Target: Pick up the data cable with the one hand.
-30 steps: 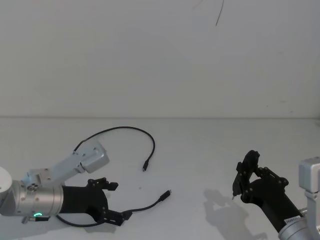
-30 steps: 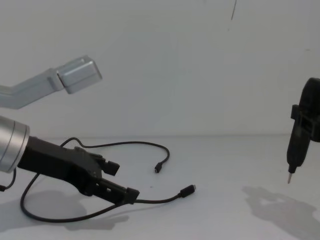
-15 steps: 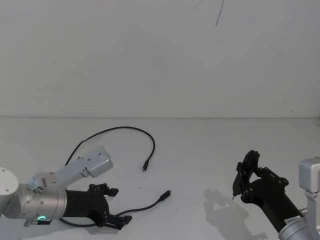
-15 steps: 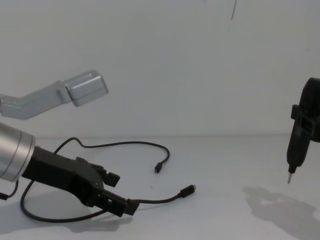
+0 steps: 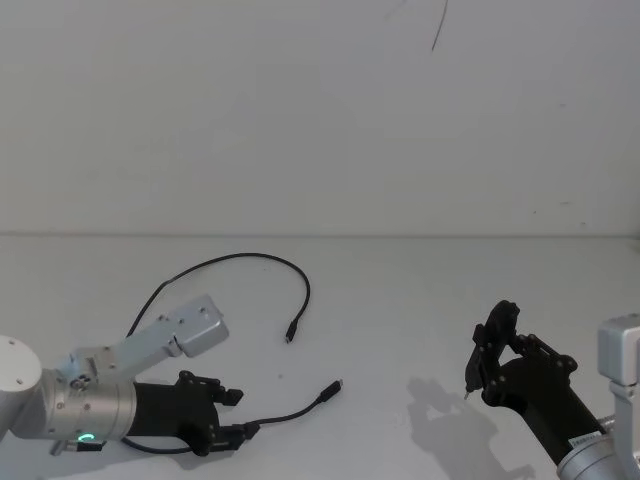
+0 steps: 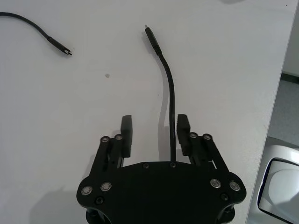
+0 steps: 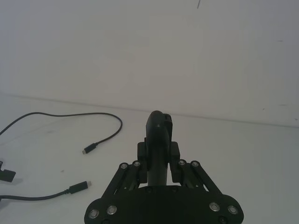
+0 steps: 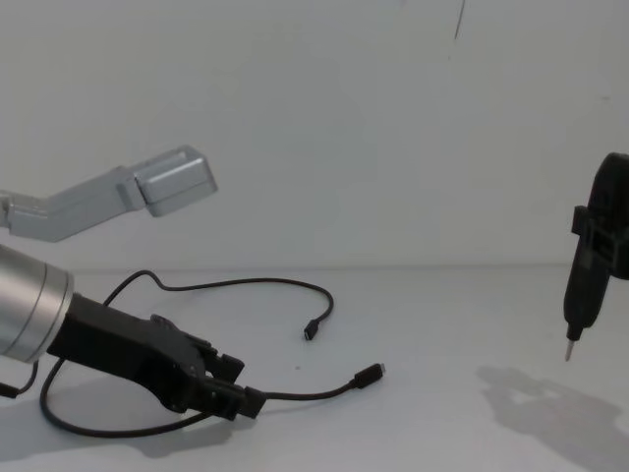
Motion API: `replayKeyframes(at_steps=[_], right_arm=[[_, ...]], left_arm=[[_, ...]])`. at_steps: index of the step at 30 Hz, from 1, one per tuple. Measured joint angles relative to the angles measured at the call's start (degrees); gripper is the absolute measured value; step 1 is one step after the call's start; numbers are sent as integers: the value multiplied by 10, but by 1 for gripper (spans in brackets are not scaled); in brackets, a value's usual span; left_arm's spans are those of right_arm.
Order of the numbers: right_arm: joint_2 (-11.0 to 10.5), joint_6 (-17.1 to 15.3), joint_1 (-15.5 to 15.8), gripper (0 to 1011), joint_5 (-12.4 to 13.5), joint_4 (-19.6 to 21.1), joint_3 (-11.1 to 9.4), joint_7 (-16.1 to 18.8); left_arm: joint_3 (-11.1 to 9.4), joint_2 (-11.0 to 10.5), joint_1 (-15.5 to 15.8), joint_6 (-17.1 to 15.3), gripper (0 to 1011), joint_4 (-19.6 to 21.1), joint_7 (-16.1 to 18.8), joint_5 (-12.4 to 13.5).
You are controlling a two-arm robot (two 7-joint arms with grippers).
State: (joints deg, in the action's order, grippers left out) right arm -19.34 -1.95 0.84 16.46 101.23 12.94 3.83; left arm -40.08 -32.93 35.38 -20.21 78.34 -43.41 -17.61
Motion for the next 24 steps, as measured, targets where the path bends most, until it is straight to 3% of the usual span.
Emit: replayKeyframes(at_steps=[2,8,17,24], right_arm=[[0,0,0,263,0,0,0,0],[0,0,0,263,0,0,0,0],[0,0,0,263,0,0,0,0],[0,0,0,263,1,1,-1,2]], left_arm=[[0,0,0,0,539,0,0,0],[-1,0,0,-1,292,-1,1,0],[-2,1,1,-2,45,-1,2,1],[-5,1,1,6,39,0,3,3]])
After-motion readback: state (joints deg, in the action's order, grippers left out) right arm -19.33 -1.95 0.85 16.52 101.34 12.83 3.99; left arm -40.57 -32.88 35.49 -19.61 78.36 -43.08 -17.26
